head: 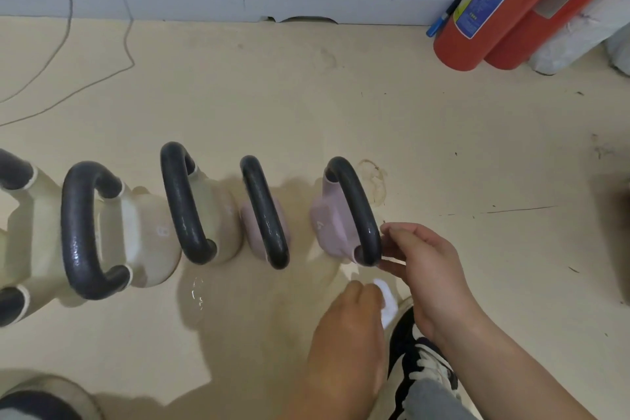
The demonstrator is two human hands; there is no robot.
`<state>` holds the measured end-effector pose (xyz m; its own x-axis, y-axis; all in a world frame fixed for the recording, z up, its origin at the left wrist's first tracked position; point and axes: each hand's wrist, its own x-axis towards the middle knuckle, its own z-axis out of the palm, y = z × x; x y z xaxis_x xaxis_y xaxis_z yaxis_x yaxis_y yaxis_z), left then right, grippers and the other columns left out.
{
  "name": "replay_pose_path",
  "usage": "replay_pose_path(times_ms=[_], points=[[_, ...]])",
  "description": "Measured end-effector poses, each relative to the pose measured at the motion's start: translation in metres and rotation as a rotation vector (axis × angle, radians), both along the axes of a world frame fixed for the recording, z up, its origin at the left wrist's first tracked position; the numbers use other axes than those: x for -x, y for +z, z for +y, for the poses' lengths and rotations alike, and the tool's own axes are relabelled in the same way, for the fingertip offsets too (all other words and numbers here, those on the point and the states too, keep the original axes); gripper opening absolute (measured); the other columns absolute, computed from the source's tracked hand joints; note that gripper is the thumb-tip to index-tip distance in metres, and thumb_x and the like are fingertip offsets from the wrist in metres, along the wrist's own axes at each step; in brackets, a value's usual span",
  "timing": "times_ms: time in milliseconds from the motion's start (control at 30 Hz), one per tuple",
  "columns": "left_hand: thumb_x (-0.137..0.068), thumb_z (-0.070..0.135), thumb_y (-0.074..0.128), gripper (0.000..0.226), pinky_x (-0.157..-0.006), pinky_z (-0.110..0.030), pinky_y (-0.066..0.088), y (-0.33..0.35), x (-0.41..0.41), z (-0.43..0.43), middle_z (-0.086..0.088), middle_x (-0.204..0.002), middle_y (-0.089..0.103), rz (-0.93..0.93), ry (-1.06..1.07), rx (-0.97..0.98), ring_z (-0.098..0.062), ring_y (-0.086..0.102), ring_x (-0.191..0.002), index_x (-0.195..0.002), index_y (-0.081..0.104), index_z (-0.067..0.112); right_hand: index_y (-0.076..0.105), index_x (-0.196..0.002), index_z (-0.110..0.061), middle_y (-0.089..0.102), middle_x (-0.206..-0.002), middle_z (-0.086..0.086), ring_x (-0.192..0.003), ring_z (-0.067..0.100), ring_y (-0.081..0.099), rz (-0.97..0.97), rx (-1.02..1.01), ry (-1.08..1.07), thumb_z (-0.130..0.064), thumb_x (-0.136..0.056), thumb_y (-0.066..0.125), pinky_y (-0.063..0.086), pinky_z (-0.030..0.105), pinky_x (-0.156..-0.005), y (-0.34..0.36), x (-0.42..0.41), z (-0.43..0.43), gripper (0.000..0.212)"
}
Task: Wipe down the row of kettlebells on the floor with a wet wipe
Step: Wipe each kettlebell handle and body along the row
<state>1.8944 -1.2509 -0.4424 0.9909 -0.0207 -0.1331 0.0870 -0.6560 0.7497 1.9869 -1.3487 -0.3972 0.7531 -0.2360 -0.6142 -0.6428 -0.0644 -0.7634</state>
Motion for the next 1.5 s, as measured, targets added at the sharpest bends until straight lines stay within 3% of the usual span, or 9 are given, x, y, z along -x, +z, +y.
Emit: replay_pose_path(times_ms=[233,400,567,700,867,967,1167,1267,1500], points=[[-0.093,0.034,0.053,0.014,-0.065,-0.027,0.046,0.050,-0.022,0.016,0.010,-0.083,0.051,0.032,0.171,0.231,-0.010,0.051,-0.076,-0.087,0.040,0.030,0.073,-0.095,0.006,0.074,-0.086,0.022,-0.076,0.032,0.070,0.069,-0.141,0.362,-0.046,-0.098,0.058,0.055,0.040,-0.075,0.036,0.011,-0.016,0.054],[-0.082,0.029,0.073,0.017,-0.066,-0.012,0.043,0.082,-0.046,0.025,0.014,-0.086,0.056,-0.041,0.281,0.373,-0.006,0.055,-0.079,-0.084,0.056,0.032,0.073,-0.084,-0.005,0.074,-0.081,0.018,-0.072,0.024,0.070,-0.127,-0.307,0.369,-0.029,-0.090,0.063,0.056,0.029,-0.071,0.053,0.006,-0.015,0.028],[-0.088,0.017,0.077,0.007,-0.061,-0.014,0.052,0.098,-0.065,0.037,0.003,-0.075,0.073,0.238,0.432,0.810,-0.006,0.068,-0.066,-0.083,0.072,0.014,0.069,-0.084,-0.003,0.070,-0.095,0.031,-0.089,0.035,0.069,-0.081,-0.401,0.287,-0.018,-0.091,0.071,0.055,0.045,-0.087,0.047,-0.002,-0.021,0.016],[-0.081,0.008,0.077,0.016,-0.083,-0.050,0.061,0.090,-0.081,0.051,-0.006,-0.085,0.066,0.323,0.469,0.934,-0.019,0.066,-0.079,-0.092,0.067,0.015,0.067,-0.082,-0.004,0.065,-0.088,0.025,-0.079,0.032,0.063,-0.026,-0.403,0.301,-0.012,-0.078,0.063,0.050,0.035,-0.069,0.044,-0.001,-0.022,0.010],[-0.084,0.014,0.070,0.015,-0.076,-0.041,0.053,0.086,-0.087,0.057,0.000,-0.088,0.066,0.317,0.417,0.935,-0.020,0.061,-0.082,-0.091,0.065,0.026,0.052,-0.073,-0.012,0.058,-0.077,0.012,-0.067,0.021,0.058,-0.032,-0.639,0.232,-0.011,-0.065,0.088,0.052,0.026,-0.057,0.042,-0.004,-0.029,0.037],[-0.090,0.018,0.070,0.013,-0.078,-0.040,0.053,0.085,-0.088,0.060,0.004,-0.087,0.067,0.270,0.404,0.855,-0.019,0.060,-0.082,-0.090,0.067,0.031,0.050,-0.073,-0.013,0.053,-0.070,0.005,-0.061,0.017,0.051,-0.072,-0.717,0.182,0.002,-0.076,0.074,0.051,0.024,-0.056,0.042,-0.009,-0.030,0.028],[-0.095,0.011,0.066,0.017,-0.078,-0.031,0.055,0.096,-0.102,0.067,0.009,-0.096,0.070,0.247,0.415,0.921,-0.013,0.066,-0.088,-0.094,0.068,0.028,0.068,-0.121,0.001,0.068,-0.122,0.029,-0.097,0.030,0.069,0.017,-0.589,0.385,-0.026,-0.085,0.072,0.059,0.032,-0.075,0.053,-0.028,-0.023,0.046],[-0.096,0.015,0.065,0.018,-0.071,-0.027,0.056,0.098,-0.109,0.066,0.016,-0.091,0.069,0.172,0.430,0.819,-0.011,0.065,-0.081,-0.092,0.066,0.032,0.074,-0.101,-0.002,0.073,-0.092,0.015,-0.083,0.023,0.069,0.007,-0.542,0.525,-0.046,-0.082,0.080,0.056,0.029,-0.073,0.062,-0.033,-0.022,0.048],[-0.095,0.020,0.068,0.011,-0.051,-0.016,0.045,0.094,-0.115,0.055,0.014,-0.087,0.063,0.006,0.530,0.596,-0.008,0.056,-0.058,-0.092,0.060,0.027,0.062,-0.083,-0.008,0.067,-0.083,0.012,-0.076,0.025,0.061,-0.049,-0.427,0.169,-0.016,-0.099,0.059,0.050,0.033,-0.068,0.060,-0.040,-0.006,0.018]])
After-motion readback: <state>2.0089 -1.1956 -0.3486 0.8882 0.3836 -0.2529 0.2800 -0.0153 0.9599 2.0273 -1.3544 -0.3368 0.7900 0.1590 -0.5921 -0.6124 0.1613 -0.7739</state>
